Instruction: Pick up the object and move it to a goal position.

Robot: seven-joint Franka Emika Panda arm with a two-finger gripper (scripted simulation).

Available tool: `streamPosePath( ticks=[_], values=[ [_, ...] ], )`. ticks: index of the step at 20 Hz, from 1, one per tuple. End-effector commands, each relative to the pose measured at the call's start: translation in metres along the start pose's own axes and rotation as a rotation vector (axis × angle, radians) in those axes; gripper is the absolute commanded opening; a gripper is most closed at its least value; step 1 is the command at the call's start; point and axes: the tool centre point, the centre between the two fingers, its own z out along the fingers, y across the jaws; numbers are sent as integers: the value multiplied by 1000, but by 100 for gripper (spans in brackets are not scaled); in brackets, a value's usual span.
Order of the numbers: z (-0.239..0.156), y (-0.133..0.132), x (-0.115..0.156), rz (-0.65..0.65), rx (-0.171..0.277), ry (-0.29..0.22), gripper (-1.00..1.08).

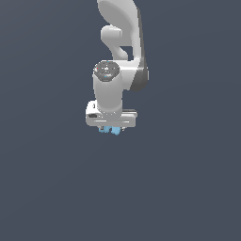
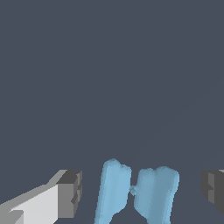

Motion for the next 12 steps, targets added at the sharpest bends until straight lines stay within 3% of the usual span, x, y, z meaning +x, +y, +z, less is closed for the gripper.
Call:
streamPosePath(
  ticks=[1, 12],
  values=[
    [0, 0, 0, 0, 0, 0, 68],
    [1, -2, 0, -8, 15, -3, 68]
  ],
)
